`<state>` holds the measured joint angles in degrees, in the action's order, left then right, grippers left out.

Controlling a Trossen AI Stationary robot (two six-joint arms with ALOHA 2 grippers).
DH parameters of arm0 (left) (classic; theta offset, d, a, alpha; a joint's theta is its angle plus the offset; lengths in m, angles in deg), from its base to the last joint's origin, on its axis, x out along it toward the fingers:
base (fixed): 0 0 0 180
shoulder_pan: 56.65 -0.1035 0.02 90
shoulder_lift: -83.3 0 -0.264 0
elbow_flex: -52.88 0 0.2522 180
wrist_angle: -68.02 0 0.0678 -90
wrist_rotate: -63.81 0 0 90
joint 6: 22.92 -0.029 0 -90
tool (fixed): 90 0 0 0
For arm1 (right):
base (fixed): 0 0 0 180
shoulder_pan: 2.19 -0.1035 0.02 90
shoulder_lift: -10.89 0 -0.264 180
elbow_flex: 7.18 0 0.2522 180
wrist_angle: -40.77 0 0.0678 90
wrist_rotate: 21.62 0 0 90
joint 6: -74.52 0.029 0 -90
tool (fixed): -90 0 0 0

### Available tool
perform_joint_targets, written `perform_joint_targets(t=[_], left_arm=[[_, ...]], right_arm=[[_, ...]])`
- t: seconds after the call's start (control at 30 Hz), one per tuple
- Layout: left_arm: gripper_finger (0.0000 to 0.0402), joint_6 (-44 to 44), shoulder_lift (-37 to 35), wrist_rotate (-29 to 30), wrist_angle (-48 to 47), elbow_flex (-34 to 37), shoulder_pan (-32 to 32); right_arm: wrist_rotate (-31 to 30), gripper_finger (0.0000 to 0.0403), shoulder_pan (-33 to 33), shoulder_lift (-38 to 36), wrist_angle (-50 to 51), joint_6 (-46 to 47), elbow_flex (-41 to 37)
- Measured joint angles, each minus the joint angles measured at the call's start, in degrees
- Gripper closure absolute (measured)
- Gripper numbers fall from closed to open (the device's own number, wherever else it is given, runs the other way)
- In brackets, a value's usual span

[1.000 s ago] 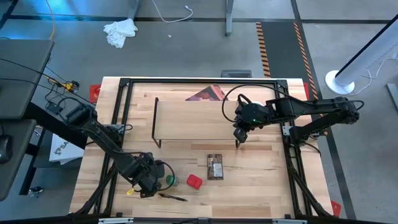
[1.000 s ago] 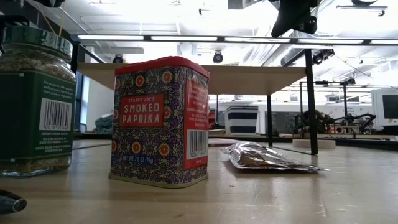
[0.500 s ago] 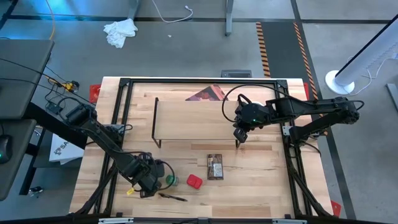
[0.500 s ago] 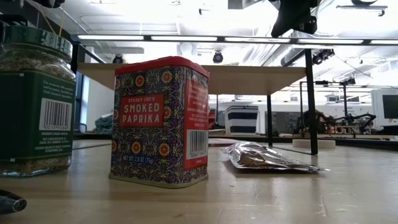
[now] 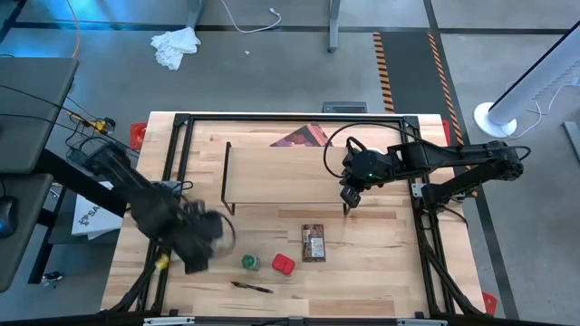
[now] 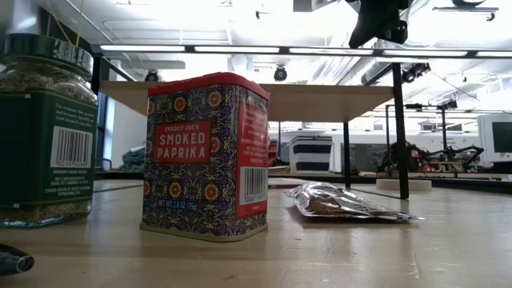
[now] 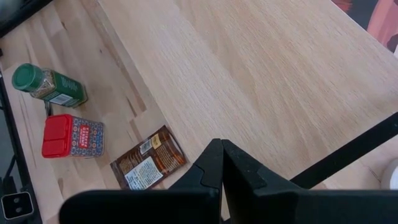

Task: Shelf spices
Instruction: Put the brown seasoning bottle on the shelf

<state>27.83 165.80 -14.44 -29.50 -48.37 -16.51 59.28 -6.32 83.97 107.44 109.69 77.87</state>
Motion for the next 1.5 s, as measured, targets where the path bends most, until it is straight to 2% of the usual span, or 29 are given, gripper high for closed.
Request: perform_joint_targets(t=[0.1, 0.2, 0.3, 0.4, 0.53, 0.6, 0.67, 0.83, 1.0, 1.33, 1.5], left_arm=[[0.0137, -2.25, -1.6, 7.87, -6.98, -9.85, -3.86], [0.0137, -8.93, -1.96, 9.51, -5.63, -17.45, -11.38], [0.0137, -15.94, -0.54, 7.89, -6.38, -23.26, -20.44], [0.0137, -21.68, 1.21, 6.25, -6.21, -26.07, -28.68], [0.0137, -23.35, 3.03, 0.02, -6.24, -25.83, -38.61], [0.0137, -23.36, 4.08, -3.74, -6.4, -24.88, -42.29], [0.0137, -24.49, 5.5, -5.03, -6.48, -24.55, -45.05], [0.0137, -26.84, 9.23, -4.83, -6.4, -23.65, -49.67], [0.0137, -25.31, 11.67, -9.34, -6.22, -21.43, -51.93], [0.0136, -17.91, 6.98, -9.49, -6.34, -15.54, -51.96], [0.0124, -15.39, 4.95, -9.51, -6.3, -11.42, -51.96]], right_arm=[[0.02, 0.0403, 0.0, 0.0, 0.0, -0.27, 0.0], [0.02, 0.0403, -0.01, 0.0, 0.0, -0.23, 0.0], [0.02, 0.0403, 0.01, 0.0, 0.0, 0.19, 0.0], [0.04, 0.0403, -0.01, 0.0, -0.02, 0.9, 0.0], [0.06, 0.0403, -0.02, 0.02, -0.01, 2.37, 0.02], [0.06, 0.0403, -0.04, 0.0, 0.0, 2.43, 0.02], [0.04, 0.0403, -0.03, 0.0, -0.02, 2.37, 0.02], [0.04, 0.0403, -0.03, 0.01, -0.02, 2.35, 0.02], [0.04, 0.0403, -0.03, 0.01, -0.02, 2.35, 0.02], [-0.03, 0.0403, -0.03, 0.02, -0.02, 1.89, 0.02], [-1.59, 0.0403, -0.01, 0.02, -0.02, 0.83, 0.02]])
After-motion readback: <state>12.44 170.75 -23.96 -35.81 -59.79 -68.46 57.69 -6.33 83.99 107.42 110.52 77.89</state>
